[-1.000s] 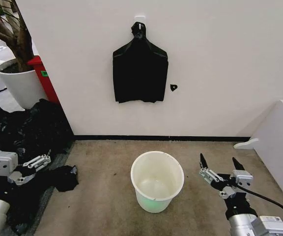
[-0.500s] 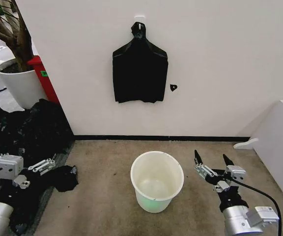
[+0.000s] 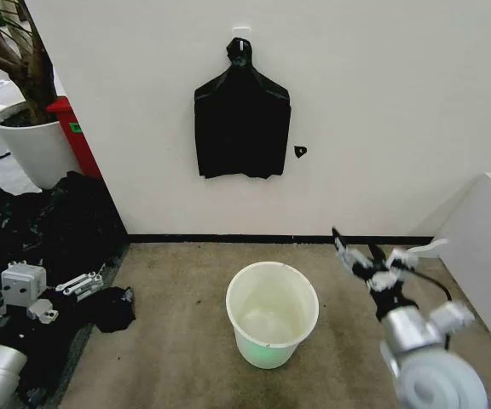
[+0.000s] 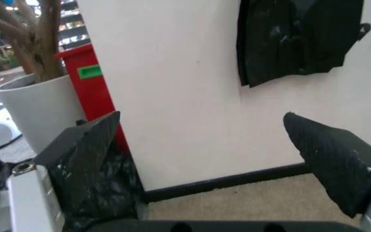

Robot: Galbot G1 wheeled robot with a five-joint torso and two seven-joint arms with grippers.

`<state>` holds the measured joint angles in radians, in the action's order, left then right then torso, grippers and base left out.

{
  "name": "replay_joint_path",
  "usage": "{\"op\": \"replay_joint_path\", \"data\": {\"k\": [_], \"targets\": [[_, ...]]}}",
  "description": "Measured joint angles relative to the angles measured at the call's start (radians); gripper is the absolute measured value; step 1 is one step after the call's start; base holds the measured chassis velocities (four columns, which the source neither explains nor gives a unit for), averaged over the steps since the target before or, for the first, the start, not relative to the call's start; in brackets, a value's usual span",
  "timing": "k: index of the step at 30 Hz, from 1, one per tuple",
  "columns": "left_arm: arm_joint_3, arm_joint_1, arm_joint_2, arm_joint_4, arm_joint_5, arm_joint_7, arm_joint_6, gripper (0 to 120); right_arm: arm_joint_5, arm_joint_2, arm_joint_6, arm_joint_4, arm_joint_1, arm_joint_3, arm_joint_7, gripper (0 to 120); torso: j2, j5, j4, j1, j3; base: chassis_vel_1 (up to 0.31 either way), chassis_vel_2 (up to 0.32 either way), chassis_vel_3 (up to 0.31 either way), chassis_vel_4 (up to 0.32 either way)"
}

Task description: Place the garbage bag over the trash bin.

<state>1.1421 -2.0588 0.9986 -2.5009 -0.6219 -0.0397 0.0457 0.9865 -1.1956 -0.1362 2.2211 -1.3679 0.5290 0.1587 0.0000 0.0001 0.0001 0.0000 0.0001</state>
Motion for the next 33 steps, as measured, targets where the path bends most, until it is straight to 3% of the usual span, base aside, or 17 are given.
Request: {"op": "replay_joint_path", "data": {"k": [2,8,12,14,18,24,33], "targets": [[0.0,-0.005,0.002,0.0,0.003,0.003,0.0,100,0.032,0.006,-0.003,-0.016,0.037,-0.01,0.014,100,0.0,-0.0001,-0.0006,0.0,0.0,0.0,0.0,0.0,0.0],[0.012,-0.033,0.025,0.001,0.017,0.016,-0.013,100,0.361,0.033,-0.001,-0.16,0.352,-0.122,0.135,100,0.0,-0.0001,0.0002,0.0,0.0,0.0,0.0,0.0,0.0],[0.013,-0.032,0.028,0.001,0.018,0.019,-0.013,100,0.449,0.024,0.008,-0.199,0.432,-0.162,0.161,100,0.0,-0.0001,-0.0002,0.0,0.0,0.0,0.0,0.0,0.0],[0.013,-0.034,0.031,0.001,0.02,0.021,-0.014,100,0.531,0.002,0.022,-0.231,0.516,-0.21,0.198,100,0.0,-0.0001,-0.0006,0.0,0.0,0.0,0.0,0.0,0.0],[0.016,-0.036,0.047,0.001,0.021,0.029,-0.017,100,0.714,-0.115,0.093,-0.321,0.731,-0.284,0.319,100,0.0,-0.0004,0.0002,0.0,0.0,0.0,0.0,0.0,0.0],[0.021,-0.035,0.057,0.001,0.022,0.03,-0.017,100,0.802,-0.221,0.116,-0.453,0.888,-0.309,0.348,100,0.0,-0.0001,-0.0001,0.0,0.0,0.0,0.0,0.0,0.0],[0.032,-0.03,0.085,0.001,0.022,0.035,-0.021,100,0.77,-0.346,0.102,-0.644,1.085,-0.334,0.3,100,0.0,-0.0003,0.0,0.0,0.0,0.0,0.0,0.0,0.0]]}}
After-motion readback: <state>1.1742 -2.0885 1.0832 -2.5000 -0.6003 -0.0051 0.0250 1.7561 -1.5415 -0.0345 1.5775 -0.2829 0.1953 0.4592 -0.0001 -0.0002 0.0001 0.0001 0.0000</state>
